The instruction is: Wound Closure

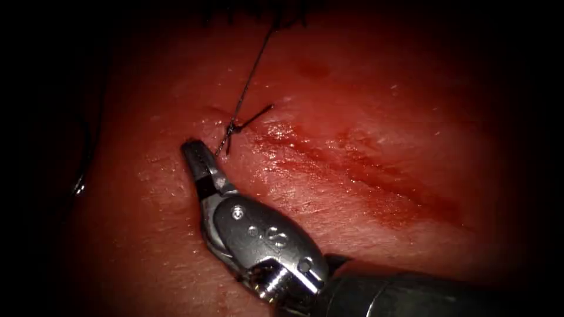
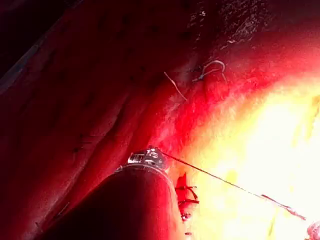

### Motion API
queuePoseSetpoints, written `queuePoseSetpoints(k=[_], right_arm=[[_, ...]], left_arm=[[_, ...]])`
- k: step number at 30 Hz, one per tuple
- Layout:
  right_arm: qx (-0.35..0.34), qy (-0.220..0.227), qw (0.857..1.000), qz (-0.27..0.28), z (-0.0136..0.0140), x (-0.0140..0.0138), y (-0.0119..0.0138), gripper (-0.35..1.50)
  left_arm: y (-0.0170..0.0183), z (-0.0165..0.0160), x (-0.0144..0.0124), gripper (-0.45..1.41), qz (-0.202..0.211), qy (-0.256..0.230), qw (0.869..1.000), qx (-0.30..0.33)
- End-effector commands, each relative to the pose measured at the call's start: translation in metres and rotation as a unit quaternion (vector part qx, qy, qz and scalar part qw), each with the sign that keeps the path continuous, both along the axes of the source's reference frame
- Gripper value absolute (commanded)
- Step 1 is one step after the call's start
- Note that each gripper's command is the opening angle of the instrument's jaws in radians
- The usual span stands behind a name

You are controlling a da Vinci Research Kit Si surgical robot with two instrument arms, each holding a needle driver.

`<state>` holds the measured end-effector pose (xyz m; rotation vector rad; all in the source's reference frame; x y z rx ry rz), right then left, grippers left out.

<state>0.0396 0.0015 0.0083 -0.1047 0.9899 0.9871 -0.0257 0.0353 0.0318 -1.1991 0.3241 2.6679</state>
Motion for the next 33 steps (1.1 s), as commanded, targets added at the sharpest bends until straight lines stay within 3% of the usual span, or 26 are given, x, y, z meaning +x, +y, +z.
queuePoseSetpoints(k=[1, 3, 5, 10, 18, 27, 33], right_arm=[[-0.006, -0.004, 1.000, -0.007, 0.0005, 0.0004, -0.0001, 0.19], [-0.005, -0.004, 1.000, -0.007, 0.0005, 0.0004, 0.0001, 0.68], [-0.006, -0.004, 1.000, -0.005, 0.0005, 0.0003, 0.0003, 0.98], [0.000, 0.020, 0.999, -0.031, -0.0004, -0.0005, 0.0007, 1.21], [0.007, 0.065, 0.996, -0.059, -0.0043, -0.0027, 0.0010, 1.18], [0.031, 0.115, 0.990, -0.080, -0.0096, -0.0091, -0.0002, 1.08], [0.021, 0.141, 0.988, -0.052, -0.0122, -0.0122, 0.0034, 1.01]], left_arm=[[0.0004, -0.0002, -0.0005, -0.45, 0.003, -0.005, 1.000, 0.003], [0.0001, -0.0008, -0.0005, -0.45, 0.006, -0.010, 1.000, 0.007], [-0.0004, -0.0014, -0.0006, -0.45, 0.008, -0.013, 1.000, 0.010], [-0.0017, -0.0025, -0.0005, -0.45, 0.011, -0.016, 1.000, 0.013], [-0.0026, -0.0044, 0.0009, -0.45, 0.020, -0.024, 0.999, 0.021], [-0.0028, -0.0078, 0.0025, -0.45, 0.006, -0.043, 0.999, 0.024], [-0.0030, -0.0098, 0.0023, -0.45, -0.004, -0.052, 0.998, 0.027]])
